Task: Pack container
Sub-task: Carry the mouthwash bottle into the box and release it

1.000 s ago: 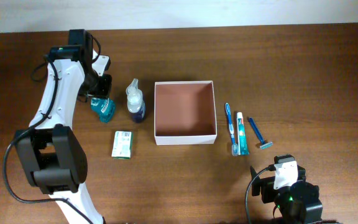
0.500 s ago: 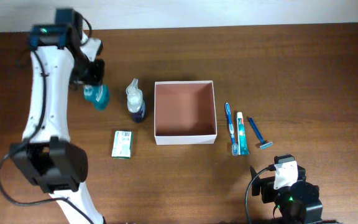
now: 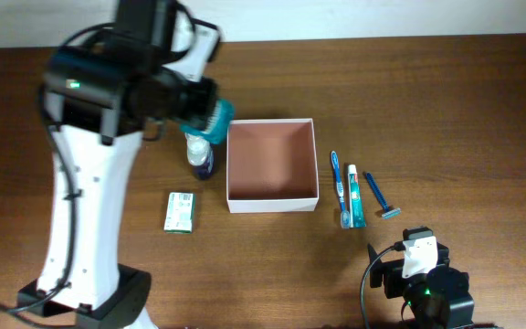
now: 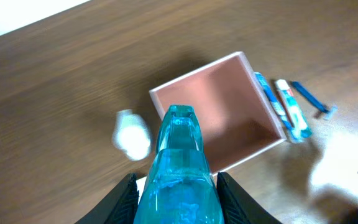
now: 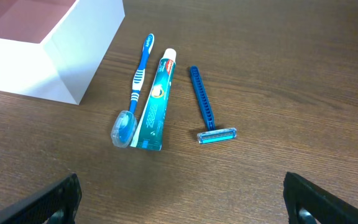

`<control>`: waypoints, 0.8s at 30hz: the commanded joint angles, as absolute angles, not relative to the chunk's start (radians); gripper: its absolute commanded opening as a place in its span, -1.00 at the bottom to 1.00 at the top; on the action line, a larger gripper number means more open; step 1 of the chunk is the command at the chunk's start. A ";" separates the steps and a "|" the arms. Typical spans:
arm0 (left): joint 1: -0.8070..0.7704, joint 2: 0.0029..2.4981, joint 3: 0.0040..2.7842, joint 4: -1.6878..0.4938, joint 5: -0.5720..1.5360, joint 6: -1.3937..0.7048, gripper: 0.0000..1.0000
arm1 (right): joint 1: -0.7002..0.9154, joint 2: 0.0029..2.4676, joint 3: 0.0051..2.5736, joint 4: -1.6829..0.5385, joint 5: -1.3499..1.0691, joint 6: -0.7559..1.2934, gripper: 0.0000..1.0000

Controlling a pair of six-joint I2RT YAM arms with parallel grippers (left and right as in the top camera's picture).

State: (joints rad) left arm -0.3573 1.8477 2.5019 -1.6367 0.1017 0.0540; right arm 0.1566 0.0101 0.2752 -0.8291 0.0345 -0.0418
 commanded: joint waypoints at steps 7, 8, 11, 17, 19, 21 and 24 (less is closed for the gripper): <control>-0.548 2.012 2.385 -1.490 0.117 0.010 -0.62 | 0.149 0.003 0.271 -0.826 0.030 -0.044 0.98; -0.561 2.037 2.371 -1.469 0.116 0.010 -0.62 | 0.149 0.003 0.271 -0.826 0.030 -0.044 0.98; -0.587 2.120 2.354 -1.407 0.113 0.010 -0.62 | 0.149 0.003 0.271 -0.826 0.030 -0.044 0.98; -0.602 2.282 2.354 -1.287 0.107 0.012 -0.60 | 0.149 0.003 0.271 -0.826 0.030 -0.044 0.98; -0.602 2.318 2.354 -1.275 0.109 0.012 -0.60 | 0.149 0.003 0.271 -0.826 0.030 -0.044 0.98; -0.602 2.341 2.354 -1.267 0.108 0.015 -0.60 | 0.149 0.003 0.271 -0.826 0.030 -0.044 0.97; -0.603 2.346 2.354 -1.251 0.109 0.020 -0.40 | 0.149 0.003 0.271 -0.826 0.030 -0.044 0.98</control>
State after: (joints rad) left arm -0.6010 2.3604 2.3394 -1.2728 0.1009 0.0212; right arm 0.1566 0.0101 0.2752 -0.8291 0.0345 -0.0422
